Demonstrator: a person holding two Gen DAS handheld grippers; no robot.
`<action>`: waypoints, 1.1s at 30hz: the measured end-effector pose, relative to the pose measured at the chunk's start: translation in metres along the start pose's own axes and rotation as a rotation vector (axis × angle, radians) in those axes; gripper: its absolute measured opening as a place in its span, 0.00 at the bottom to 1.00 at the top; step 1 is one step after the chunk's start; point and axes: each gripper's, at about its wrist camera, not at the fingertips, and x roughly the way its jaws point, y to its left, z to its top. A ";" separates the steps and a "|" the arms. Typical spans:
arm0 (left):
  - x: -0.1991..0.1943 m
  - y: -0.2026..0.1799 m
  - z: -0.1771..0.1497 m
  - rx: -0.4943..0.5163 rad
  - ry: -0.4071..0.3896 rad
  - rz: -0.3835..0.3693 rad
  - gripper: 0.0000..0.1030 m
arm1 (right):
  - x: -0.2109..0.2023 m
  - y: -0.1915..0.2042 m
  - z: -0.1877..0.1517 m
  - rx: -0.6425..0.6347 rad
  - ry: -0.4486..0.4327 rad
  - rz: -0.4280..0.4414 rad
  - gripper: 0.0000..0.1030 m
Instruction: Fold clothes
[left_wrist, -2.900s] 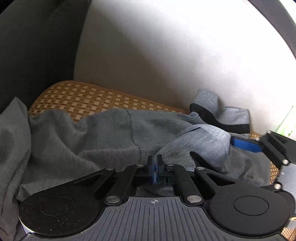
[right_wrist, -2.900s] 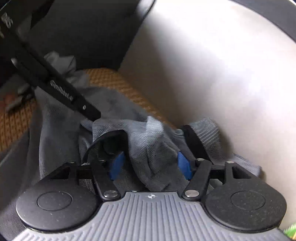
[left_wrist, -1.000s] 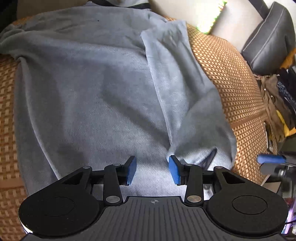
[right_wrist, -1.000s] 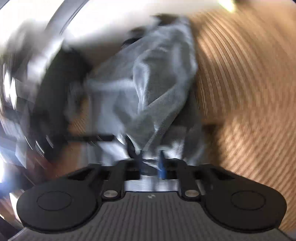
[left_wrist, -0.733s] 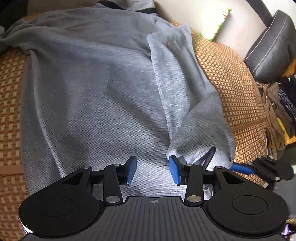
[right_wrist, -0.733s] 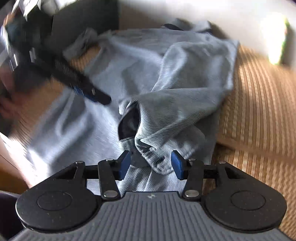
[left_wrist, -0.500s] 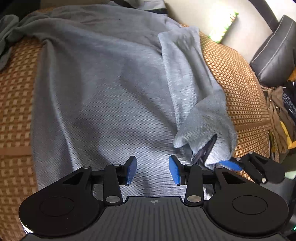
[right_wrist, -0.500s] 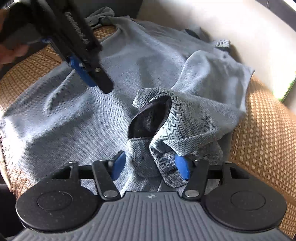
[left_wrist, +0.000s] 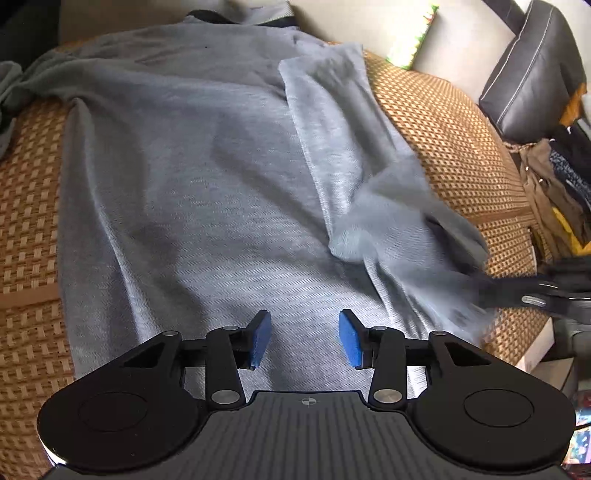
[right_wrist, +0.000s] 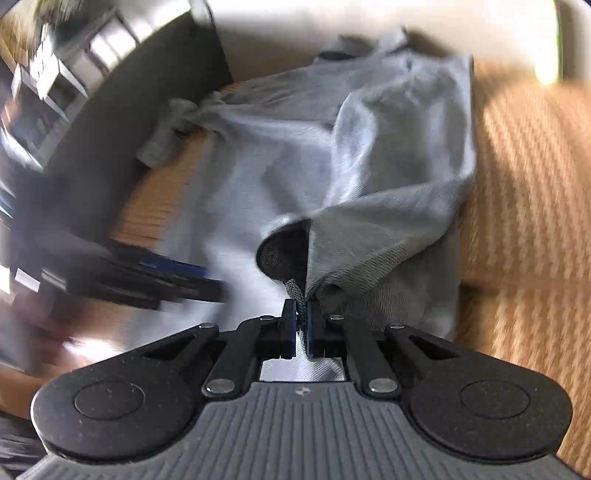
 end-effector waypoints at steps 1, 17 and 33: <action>-0.001 0.002 0.000 -0.009 -0.003 -0.004 0.56 | -0.012 -0.001 0.002 0.053 0.038 0.053 0.06; 0.003 0.020 0.088 -0.052 -0.157 -0.036 0.59 | -0.040 -0.046 0.019 0.245 0.057 0.030 0.46; 0.109 0.016 0.244 -0.086 -0.226 0.102 0.62 | 0.042 -0.196 0.236 0.300 -0.353 0.040 0.64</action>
